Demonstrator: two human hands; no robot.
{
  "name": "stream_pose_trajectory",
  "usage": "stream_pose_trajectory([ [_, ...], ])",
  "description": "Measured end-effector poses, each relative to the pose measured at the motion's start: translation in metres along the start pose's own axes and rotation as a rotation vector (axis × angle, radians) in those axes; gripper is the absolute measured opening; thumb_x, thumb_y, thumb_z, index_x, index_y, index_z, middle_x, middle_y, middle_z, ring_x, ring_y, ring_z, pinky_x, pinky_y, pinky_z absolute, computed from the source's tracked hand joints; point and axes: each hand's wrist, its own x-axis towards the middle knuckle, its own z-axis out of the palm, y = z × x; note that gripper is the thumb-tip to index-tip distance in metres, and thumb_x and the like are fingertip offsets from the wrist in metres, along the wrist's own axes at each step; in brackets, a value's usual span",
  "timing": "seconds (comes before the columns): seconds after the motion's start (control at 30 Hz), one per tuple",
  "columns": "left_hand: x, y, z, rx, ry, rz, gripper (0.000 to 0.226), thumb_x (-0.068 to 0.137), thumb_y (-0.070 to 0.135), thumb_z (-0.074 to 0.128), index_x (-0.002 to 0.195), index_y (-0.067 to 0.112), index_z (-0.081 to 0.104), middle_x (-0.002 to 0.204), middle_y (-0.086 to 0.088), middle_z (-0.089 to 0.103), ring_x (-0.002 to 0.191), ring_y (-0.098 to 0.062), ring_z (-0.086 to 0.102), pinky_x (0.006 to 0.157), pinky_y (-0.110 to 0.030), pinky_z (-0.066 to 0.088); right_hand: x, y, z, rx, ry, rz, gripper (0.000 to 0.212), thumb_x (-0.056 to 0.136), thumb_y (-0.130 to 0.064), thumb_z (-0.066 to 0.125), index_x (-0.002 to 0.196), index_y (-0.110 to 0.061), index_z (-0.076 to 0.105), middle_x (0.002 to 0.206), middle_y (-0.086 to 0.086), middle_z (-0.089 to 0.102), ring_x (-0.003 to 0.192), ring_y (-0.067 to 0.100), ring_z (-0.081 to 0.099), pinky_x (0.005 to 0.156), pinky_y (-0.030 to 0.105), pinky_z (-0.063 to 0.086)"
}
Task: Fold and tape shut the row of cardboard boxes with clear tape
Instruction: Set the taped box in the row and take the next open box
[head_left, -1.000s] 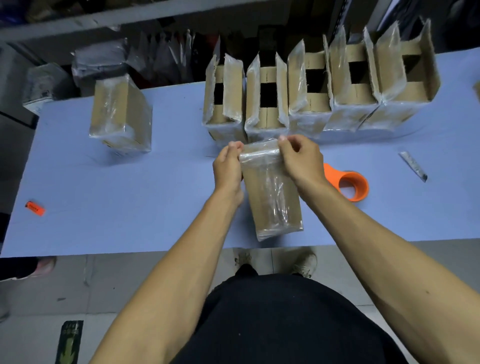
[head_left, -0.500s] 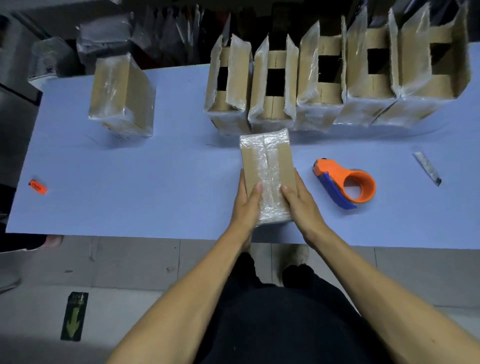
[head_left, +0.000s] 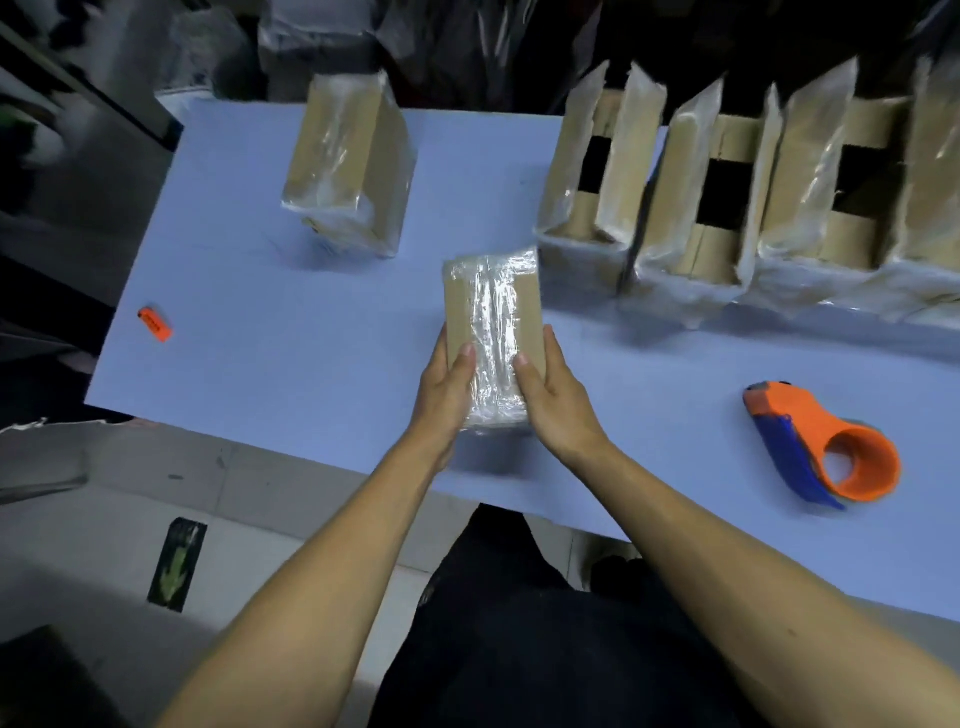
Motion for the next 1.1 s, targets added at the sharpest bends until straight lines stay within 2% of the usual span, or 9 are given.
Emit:
stream_pose_trajectory([
  [0.1,0.056,0.023,-0.019,0.029,-0.016,0.021,0.038,0.104,0.028,0.047,0.141,0.032,0.051,0.127,0.010,0.069,0.117,-0.012,0.067,0.105,-0.038,0.051,0.051,-0.025,0.019,0.006,0.034,0.046,0.060,0.102,-0.049,0.039,0.156,-0.033,0.019,0.149,-0.019,0.043,0.130,0.004,0.046,0.109,0.021,0.035],
  [0.2,0.115,0.051,-0.035,0.097,-0.056,0.054,0.042,0.108,0.024,0.044,0.150,0.025,0.045,0.128,0.017,0.064,0.112,0.010,0.062,0.096,-0.014,0.047,0.106,-0.050,0.034,-0.002,0.087,0.046,0.061,0.102,-0.047,0.039,0.157,-0.028,0.019,0.156,-0.007,0.037,0.140,0.013,0.038,0.117,0.037,0.030],
  [0.3,0.167,0.077,-0.044,0.201,-0.087,0.103,0.041,0.108,0.027,0.044,0.149,0.026,0.044,0.126,0.027,0.059,0.110,0.019,0.055,0.092,-0.004,0.038,0.154,-0.071,0.042,-0.030,0.154,0.038,0.061,0.103,-0.045,0.038,0.157,-0.024,0.019,0.156,-0.003,0.036,0.142,0.015,0.035,0.118,0.038,0.028],
  [0.43,0.216,0.097,-0.043,0.288,-0.094,0.158,0.052,0.107,0.035,0.044,0.157,0.021,0.034,0.149,0.004,0.052,0.128,-0.005,0.049,0.108,-0.024,0.035,0.201,-0.087,0.042,-0.051,0.182,0.049,0.063,0.102,-0.049,0.036,0.157,-0.024,0.016,0.156,-0.002,0.037,0.142,0.017,0.036,0.118,0.040,0.028],
  [0.67,0.233,0.101,-0.044,0.366,-0.087,0.159,0.061,0.097,0.051,0.043,0.153,0.029,0.037,0.124,0.023,0.052,0.115,-0.001,0.051,0.084,-0.004,0.031,0.214,-0.094,0.039,-0.060,0.145,0.051,0.063,0.102,-0.049,0.033,0.157,-0.025,0.015,0.156,-0.003,0.037,0.142,0.016,0.036,0.118,0.042,0.028],
  [0.77,0.232,0.108,-0.042,0.470,-0.040,0.169,0.057,0.102,0.045,0.048,0.154,0.024,0.037,0.138,0.007,0.058,0.129,-0.019,0.053,0.095,-0.019,0.035,0.211,-0.103,0.036,-0.182,0.157,0.109,0.063,0.101,-0.053,0.032,0.155,-0.023,0.020,0.149,0.004,0.047,0.136,0.027,0.044,0.111,0.039,0.035],
  [0.9,0.219,0.130,-0.041,0.645,0.020,0.177,0.068,0.103,0.036,0.054,0.160,0.015,0.024,0.162,-0.010,0.034,0.147,-0.027,0.035,0.119,-0.038,0.030,0.185,-0.127,0.026,-0.342,0.258,-0.059,0.049,0.101,-0.034,0.046,0.139,-0.003,0.043,0.126,0.016,0.062,0.117,0.034,0.055,0.081,0.027,0.035],
  [0.97,0.210,0.141,-0.041,0.820,0.083,0.270,0.061,0.101,0.028,0.056,0.156,0.014,0.033,0.162,-0.012,0.031,0.148,-0.028,0.033,0.119,-0.037,0.029,0.162,-0.134,0.014,-0.401,0.264,-0.180,0.046,0.099,-0.028,0.051,0.139,-0.006,0.048,0.133,0.013,0.059,0.121,0.028,0.053,0.085,0.020,0.034],
  [1.1,0.181,0.158,-0.017,0.885,0.024,0.495,0.047,0.099,0.016,0.055,0.145,0.006,0.050,0.161,-0.016,0.032,0.150,-0.033,0.026,0.121,-0.039,0.023,0.112,-0.122,-0.024,-0.615,0.200,-0.275,0.041,0.098,-0.025,0.054,0.136,-0.010,0.056,0.134,0.008,0.060,0.122,0.025,0.055,0.097,0.030,0.039],
])
